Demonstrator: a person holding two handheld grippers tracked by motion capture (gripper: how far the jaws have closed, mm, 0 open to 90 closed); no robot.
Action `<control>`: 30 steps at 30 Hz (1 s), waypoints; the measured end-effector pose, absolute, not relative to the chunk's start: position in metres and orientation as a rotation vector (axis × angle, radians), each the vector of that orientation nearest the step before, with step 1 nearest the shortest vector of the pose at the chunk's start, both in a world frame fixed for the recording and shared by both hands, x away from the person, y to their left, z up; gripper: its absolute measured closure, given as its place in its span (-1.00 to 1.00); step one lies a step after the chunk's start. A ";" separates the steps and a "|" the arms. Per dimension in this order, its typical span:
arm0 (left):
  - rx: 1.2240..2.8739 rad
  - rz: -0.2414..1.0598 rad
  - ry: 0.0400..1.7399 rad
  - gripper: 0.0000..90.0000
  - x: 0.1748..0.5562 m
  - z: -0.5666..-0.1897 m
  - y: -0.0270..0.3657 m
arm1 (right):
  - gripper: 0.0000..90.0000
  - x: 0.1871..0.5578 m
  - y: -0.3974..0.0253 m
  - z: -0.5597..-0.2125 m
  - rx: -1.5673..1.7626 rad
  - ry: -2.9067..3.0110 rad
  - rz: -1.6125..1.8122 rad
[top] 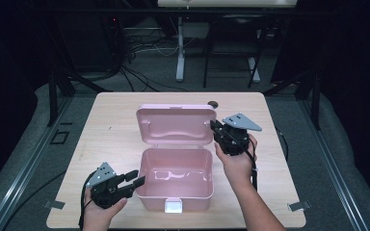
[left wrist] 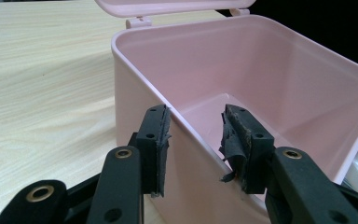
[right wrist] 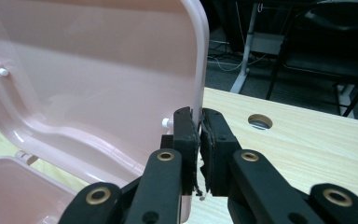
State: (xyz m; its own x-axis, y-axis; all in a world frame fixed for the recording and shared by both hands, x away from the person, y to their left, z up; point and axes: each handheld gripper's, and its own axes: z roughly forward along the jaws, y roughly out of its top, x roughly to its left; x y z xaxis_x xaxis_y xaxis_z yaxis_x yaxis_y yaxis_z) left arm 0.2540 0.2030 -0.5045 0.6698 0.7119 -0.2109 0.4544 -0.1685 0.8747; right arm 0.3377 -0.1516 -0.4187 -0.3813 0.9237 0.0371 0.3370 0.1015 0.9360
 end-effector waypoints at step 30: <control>1.808 0.298 0.921 0.33 0.255 -0.505 0.203 | 0.92 0.377 -0.149 -0.421 1.388 1.818 1.237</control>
